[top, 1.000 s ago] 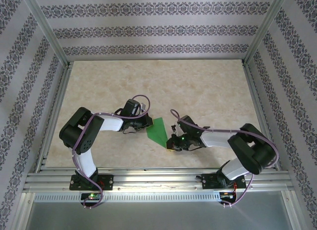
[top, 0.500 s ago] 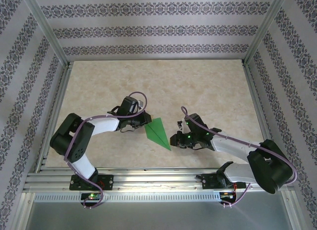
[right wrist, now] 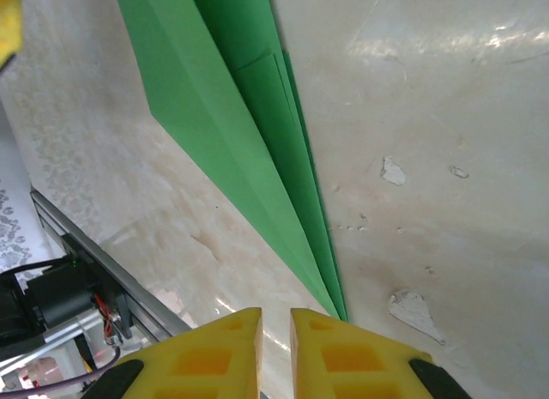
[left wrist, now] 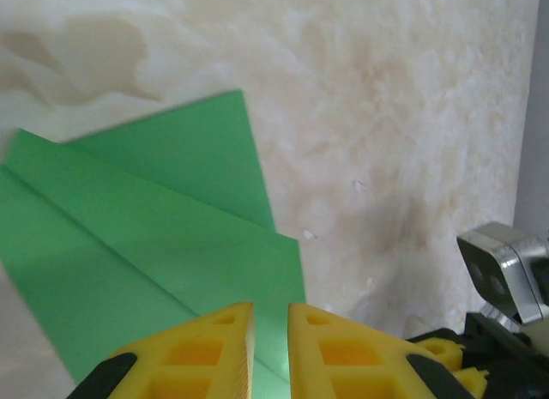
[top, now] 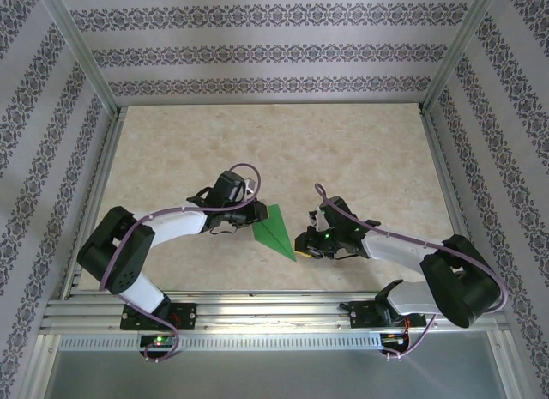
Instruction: Fold a paper plane with a square sheet of paper (pick it up from the middle)
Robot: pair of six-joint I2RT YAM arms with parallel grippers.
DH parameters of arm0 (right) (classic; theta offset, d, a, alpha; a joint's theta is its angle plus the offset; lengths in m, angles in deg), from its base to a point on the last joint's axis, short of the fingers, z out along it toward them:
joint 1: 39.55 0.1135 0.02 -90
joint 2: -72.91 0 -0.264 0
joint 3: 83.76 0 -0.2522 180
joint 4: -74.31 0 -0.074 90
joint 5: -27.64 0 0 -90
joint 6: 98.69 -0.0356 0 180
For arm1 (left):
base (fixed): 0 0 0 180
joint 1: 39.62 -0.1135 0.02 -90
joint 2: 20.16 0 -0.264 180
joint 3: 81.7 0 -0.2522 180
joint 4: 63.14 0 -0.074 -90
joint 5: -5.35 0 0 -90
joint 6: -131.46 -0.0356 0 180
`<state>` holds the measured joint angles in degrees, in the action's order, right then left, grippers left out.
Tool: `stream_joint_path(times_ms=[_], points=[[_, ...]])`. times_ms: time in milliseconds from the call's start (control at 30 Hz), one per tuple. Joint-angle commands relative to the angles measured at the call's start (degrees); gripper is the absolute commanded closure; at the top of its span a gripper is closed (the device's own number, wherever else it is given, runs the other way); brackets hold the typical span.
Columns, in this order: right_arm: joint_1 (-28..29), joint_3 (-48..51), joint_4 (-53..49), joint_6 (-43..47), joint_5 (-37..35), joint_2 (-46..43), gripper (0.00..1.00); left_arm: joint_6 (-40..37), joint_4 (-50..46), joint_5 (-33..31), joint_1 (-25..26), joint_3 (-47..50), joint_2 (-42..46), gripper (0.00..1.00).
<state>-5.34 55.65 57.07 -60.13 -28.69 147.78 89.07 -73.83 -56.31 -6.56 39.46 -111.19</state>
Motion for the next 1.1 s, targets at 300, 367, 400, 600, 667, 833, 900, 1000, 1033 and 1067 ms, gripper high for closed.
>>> stream_joint_path(times_ms=[300,367,400,600,667,833,900,1000,1033,1067], points=[[-0.22,3.0,1.83,-6.02,-2.21,-3.82,0.78,-4.91,-0.7,4.89,1.68,-7.2,-9.34,0.82],[-0.2,3.27,1.99,-6.48,-2.03,-4.11,0.78,-5.06,-0.7,4.96,1.17,-7.32,-10.14,0.82],[-0.26,3.27,1.91,-6.54,-1.85,-4.15,0.77,-5.06,-0.49,4.96,0.92,-7.03,-10.31,0.82],[0.84,3.58,2.08,-8.16,-1.2,-4.11,0.75,-6.2,-0.24,6.81,-2.02,-6.6,-12.5,0.82],[1.7,4.12,2.19,-9.97,-2.37,-4.21,0.74,-6.75,-0.63,6.15,-2.12,-6.41,-12.72,0.83],[3.72,2.97,1.87,-9.53,-2.72,-2.35,0.75,-4.8,2.72,7.26,-2.67,-4.61,-14.24,0.83],[4.3,2.47,1.74,-9.56,-2.4,-1.02,0.75,-4.24,3.76,7.19,-2.88,-3.69,-14.84,0.83],[4.64,2.57,1.35,-10.27,-3.66,0.34,0.75,-3.49,5.11,7.38,-2.91,-2.74,-15.38,0.85],[4.78,2.93,1.22,-10.59,-4.58,0.23,0.74,-3.49,4.67,6.99,-2.96,-2.49,-15.24,0.85],[4.77,3.3,1.29,-11.02,-5.45,-0.04,0.74,-3.41,4.43,6.66,-3.0,-2.14,-14.91,0.85]])
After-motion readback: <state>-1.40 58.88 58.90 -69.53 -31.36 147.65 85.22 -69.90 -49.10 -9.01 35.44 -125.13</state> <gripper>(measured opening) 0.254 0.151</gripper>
